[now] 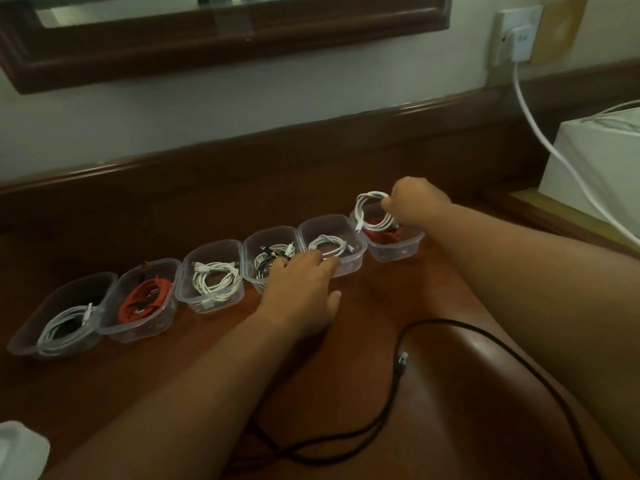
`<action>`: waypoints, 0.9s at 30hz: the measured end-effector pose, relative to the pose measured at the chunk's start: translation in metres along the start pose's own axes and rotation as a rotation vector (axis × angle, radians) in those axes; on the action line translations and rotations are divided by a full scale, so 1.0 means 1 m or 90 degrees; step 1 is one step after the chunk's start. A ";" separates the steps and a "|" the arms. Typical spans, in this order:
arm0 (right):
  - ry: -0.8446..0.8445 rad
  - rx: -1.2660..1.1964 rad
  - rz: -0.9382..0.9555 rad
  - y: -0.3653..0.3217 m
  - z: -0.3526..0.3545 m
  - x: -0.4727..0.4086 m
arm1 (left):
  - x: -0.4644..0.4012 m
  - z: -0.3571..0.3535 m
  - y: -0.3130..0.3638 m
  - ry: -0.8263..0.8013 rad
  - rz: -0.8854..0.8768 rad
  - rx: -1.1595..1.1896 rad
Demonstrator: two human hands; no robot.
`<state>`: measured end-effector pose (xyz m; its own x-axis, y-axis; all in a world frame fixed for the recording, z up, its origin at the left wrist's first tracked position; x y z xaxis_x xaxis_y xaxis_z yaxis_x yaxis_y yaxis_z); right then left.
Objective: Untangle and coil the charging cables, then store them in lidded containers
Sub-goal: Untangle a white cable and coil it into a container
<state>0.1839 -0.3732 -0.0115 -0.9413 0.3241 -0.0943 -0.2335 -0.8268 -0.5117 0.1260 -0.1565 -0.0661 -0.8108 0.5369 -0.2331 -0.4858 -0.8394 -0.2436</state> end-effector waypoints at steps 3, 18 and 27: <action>0.005 -0.016 -0.028 0.027 0.006 -0.006 | -0.002 -0.001 0.001 -0.005 0.008 -0.004; -0.020 0.311 0.092 0.018 -0.010 -0.007 | -0.005 0.002 0.003 -0.024 0.013 0.002; -0.028 0.349 0.110 0.027 -0.017 -0.004 | -0.006 0.002 0.003 -0.025 0.020 0.007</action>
<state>0.1855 -0.3891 -0.0398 -0.9835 0.1539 -0.0947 -0.1571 -0.9872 0.0269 0.1289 -0.1625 -0.0632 -0.8375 0.5073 -0.2029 -0.4639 -0.8564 -0.2264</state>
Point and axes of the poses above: each hand's wrist, its own x-axis away from the middle knuckle, its own z-axis out of the back of the hand, y = z × x, the point moved 5 cm from there along -x, towards the middle knuckle, and after that the axes turned 9 degrees about -x, right-handed, at the moved point
